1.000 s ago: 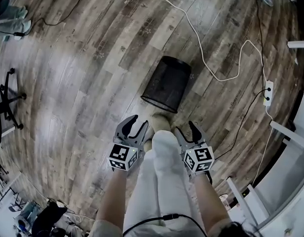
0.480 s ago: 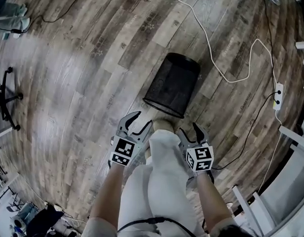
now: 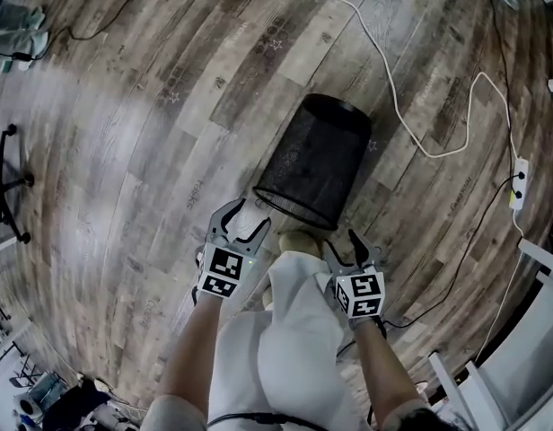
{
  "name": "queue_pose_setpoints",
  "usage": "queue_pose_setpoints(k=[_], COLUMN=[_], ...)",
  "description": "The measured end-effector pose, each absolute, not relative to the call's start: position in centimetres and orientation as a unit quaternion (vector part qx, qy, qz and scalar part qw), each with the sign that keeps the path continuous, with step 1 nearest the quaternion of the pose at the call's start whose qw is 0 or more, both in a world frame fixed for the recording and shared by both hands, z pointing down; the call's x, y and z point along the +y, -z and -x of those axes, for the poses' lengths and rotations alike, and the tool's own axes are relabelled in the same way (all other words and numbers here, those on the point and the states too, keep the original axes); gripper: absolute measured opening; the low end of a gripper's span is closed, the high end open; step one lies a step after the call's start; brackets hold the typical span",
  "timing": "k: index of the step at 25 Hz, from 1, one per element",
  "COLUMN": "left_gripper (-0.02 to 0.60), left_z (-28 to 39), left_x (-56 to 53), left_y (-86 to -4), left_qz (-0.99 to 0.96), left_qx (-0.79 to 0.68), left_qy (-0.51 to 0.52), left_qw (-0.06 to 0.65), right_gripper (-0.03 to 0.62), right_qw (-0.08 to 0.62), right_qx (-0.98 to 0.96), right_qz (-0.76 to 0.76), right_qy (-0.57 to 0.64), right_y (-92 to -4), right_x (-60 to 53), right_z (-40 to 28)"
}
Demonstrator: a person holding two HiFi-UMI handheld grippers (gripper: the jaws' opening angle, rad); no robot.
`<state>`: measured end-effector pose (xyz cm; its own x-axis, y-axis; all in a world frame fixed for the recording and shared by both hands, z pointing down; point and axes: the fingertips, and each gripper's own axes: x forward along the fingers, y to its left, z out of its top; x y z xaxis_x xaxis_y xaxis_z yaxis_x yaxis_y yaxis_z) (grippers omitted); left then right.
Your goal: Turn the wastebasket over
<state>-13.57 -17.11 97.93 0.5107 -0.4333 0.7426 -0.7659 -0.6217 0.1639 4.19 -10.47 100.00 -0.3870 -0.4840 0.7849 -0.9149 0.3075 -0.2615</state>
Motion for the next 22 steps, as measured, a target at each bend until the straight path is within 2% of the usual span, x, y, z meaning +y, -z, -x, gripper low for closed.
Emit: queue_pose_setpoints(k=[9,18,22], left_gripper=[0.253,0.253,0.248], left_z=[13.3,11.5,10.7], left_x=[-18.8,-21.0,-21.3], left_y=[-104.3,-106.1,-105.8], left_qz=[-0.842,-0.873,-0.879], left_qx=[-0.349,-0.325,-0.329], left_qy=[-0.335,-0.315,-0.298], left_qw=[0.241,0.18,0.174], right_gripper=[0.252,0.231,0.136], right_qw=[0.264,0.203,0.199], right_qx=[-0.744,-0.752,-0.747], right_qz=[-0.488,-0.524,-0.543], right_qy=[-0.372,-0.346,-0.329], right_y=[-106.1,-107.9,-108.0], right_x=[-10.9,-13.2,-14.0], right_z=[-4.7,-4.9,-5.2])
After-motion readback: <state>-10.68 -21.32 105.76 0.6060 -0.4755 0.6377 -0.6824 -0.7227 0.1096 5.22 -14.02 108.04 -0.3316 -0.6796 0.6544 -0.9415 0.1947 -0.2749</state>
